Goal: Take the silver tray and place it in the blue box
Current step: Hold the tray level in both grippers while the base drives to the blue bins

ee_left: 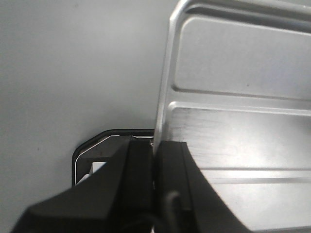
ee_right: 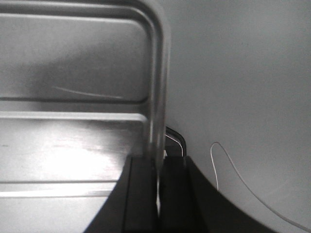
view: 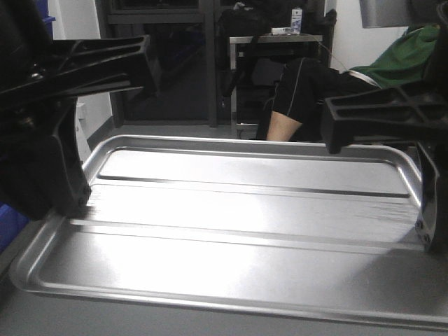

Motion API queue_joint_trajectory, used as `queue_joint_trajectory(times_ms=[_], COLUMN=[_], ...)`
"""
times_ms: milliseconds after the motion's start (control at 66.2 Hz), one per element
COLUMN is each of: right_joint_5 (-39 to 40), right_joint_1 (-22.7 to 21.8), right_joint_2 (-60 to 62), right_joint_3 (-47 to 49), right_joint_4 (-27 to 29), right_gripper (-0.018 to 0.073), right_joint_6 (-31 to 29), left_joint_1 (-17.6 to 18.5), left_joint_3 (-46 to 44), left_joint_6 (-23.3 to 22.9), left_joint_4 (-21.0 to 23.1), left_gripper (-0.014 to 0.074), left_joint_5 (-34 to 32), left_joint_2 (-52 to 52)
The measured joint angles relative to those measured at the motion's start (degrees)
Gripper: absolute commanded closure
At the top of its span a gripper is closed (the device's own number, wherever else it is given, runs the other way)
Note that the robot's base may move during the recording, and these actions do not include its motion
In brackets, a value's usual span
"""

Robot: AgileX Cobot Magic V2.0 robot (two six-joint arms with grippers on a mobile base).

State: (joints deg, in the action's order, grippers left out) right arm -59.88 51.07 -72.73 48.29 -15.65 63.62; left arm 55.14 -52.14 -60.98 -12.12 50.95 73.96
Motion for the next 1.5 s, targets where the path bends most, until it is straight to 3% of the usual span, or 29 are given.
queue_joint_trajectory(times_ms=[1496], right_joint_5=[-0.3], right_joint_1=[0.0], right_joint_2=[0.0], right_joint_3=[0.0], right_joint_4=[0.0], right_gripper=[0.0503], right_joint_6=[0.1], left_joint_1=[0.0], left_joint_3=[0.0], left_joint_6=[0.0], left_joint_4=[0.0], left_gripper=[0.07], left_joint_5=[-0.2], left_joint_2=[0.0])
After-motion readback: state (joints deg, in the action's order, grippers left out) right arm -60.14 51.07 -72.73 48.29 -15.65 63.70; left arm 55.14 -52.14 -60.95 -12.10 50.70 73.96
